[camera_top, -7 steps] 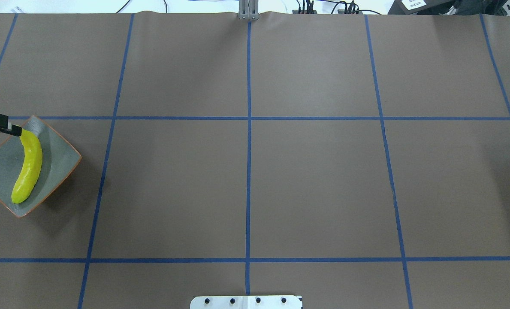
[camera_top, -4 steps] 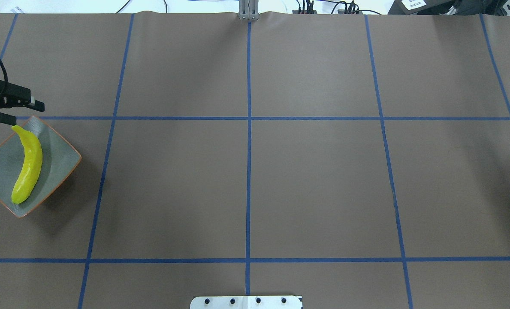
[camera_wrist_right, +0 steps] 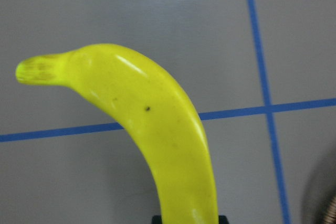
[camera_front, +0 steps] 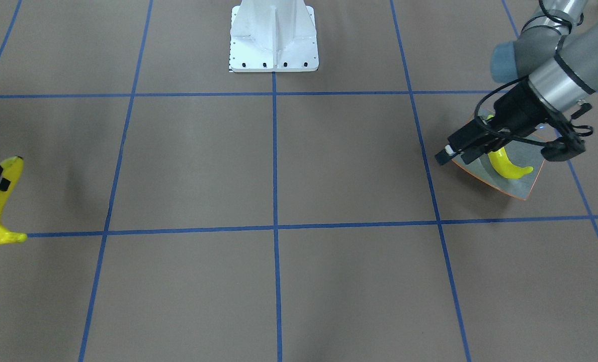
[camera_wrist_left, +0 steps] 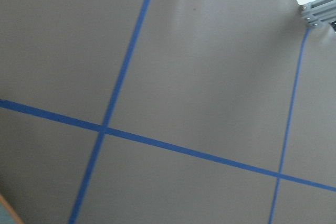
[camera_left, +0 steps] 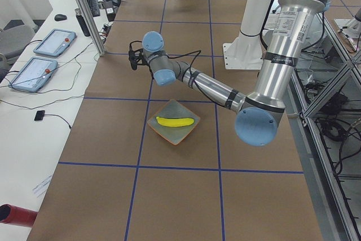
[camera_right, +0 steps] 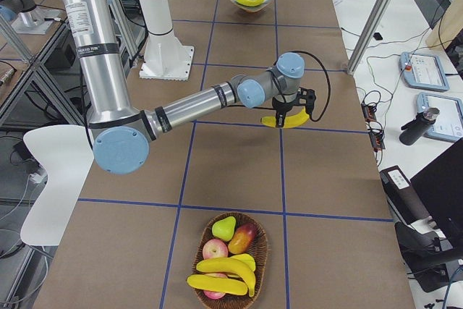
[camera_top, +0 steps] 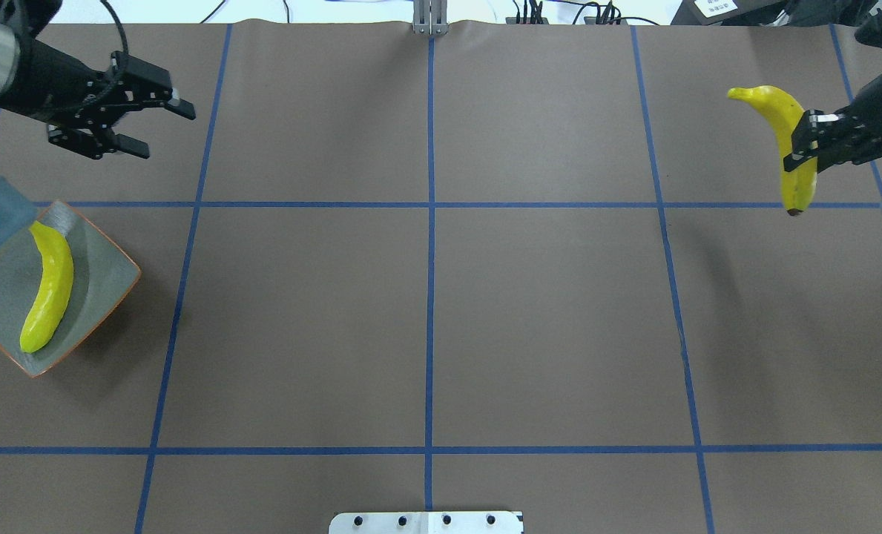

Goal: Transfer all bananas from basket to plate

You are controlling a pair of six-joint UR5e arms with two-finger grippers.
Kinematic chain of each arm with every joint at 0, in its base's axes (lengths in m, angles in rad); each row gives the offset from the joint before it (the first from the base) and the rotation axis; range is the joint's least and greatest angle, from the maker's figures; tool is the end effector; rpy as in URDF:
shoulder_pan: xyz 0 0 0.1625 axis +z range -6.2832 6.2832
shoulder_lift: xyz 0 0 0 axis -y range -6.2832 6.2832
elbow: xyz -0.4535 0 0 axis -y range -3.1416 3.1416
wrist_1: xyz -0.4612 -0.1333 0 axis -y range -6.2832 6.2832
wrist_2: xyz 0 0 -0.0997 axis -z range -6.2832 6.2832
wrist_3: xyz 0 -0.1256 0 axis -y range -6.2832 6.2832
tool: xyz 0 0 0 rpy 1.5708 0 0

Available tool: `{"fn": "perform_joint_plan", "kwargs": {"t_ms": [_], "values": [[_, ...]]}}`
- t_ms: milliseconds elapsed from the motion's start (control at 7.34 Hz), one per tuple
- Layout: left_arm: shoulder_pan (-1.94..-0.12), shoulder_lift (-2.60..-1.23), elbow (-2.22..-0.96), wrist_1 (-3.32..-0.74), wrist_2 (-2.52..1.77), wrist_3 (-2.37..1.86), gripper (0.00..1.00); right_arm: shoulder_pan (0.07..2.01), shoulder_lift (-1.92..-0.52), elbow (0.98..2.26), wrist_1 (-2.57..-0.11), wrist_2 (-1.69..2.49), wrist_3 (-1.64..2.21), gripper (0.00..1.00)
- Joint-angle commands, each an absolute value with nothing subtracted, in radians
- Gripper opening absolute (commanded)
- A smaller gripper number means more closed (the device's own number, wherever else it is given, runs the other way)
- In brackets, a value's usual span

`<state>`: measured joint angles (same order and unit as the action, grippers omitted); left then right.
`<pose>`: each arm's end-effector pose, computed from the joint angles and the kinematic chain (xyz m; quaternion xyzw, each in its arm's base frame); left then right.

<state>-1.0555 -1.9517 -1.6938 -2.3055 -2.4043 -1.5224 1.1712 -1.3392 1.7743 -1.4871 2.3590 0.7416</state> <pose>0.3024 -0.6157 0.2941 -0.0024 0.6248 -0.1535 0.7655 -0.2132 -0.6186 0.4370 -0.0011 -0.4403 0.0548 0.8962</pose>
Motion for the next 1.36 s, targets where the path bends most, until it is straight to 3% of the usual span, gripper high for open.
{"fn": "perform_joint_plan", "kwargs": {"t_ms": [0,818,1227], "values": [[-0.953,-2.086,-1.626,-2.487,-2.274,-1.741,0.99,1.054,-1.211,1.792,-1.488,2.364,0.883,0.00],[-0.701,-2.161,-1.560,-2.816,-1.920,-1.809,0.99,0.856,-0.977,1.796,-1.485,2.364,1.186,0.00],[-0.629,-2.189,-1.560,-2.827,-1.824,-1.812,1.00,0.816,-0.905,1.779,-1.482,2.356,1.307,0.00]]}}
